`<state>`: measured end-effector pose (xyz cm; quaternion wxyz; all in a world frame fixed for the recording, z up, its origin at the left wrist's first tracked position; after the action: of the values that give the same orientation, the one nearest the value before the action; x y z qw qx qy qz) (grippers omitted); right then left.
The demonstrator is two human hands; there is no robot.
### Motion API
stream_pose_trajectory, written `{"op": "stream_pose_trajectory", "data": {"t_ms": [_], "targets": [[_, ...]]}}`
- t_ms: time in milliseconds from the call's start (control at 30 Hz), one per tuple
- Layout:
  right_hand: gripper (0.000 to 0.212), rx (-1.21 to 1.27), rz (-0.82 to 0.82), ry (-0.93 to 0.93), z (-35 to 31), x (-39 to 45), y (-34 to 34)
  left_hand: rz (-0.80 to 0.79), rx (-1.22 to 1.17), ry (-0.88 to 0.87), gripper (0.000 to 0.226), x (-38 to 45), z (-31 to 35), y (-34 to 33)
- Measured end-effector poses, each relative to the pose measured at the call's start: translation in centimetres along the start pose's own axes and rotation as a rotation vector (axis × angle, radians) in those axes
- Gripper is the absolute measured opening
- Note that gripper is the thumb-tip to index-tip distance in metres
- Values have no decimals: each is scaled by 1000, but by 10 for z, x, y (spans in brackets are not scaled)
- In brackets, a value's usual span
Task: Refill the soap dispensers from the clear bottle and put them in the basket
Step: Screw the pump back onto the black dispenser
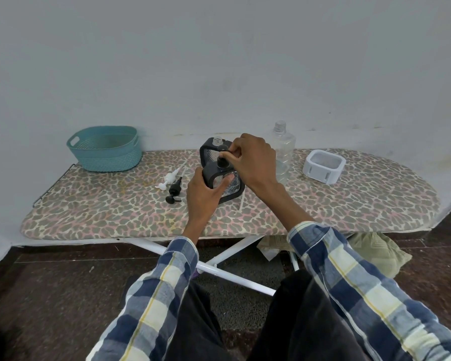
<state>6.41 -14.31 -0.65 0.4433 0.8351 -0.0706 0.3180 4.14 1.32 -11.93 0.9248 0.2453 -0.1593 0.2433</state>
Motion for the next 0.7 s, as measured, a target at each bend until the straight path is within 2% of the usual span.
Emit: {"op": "stream_pose_trajectory", "data": {"t_ms": [133,300,433,533,700], "targets": [[28,25,24,-37,-5,-6,-4,-9,-14,-9,77,-3,1,1],[33,56,8,-60,-1,-12,-4,-11,-9,9,78,-3,2,1],[64,1,-123,-102,13,-20,-14,-64,-51,63,58,-2,0,-3],[81,-24,-220,-145,19,-26,-26,-108,-104,62,57,-3,3,-2],[91,14,-194,-107,-1,-28,-35,29,-82,-22,35,-6,20,16]]}}
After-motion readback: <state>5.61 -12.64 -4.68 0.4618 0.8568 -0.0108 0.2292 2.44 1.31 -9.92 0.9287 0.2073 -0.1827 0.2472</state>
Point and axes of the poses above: each hand's wrist, its own x-axis towards the middle knuckle, its own y-axis out of the back of the hand, z = x × y, the point moved 5 cm from there along x, towards the middle knuckle, and after that the axes turned 2 degrees about y, right-handed, at the moved point
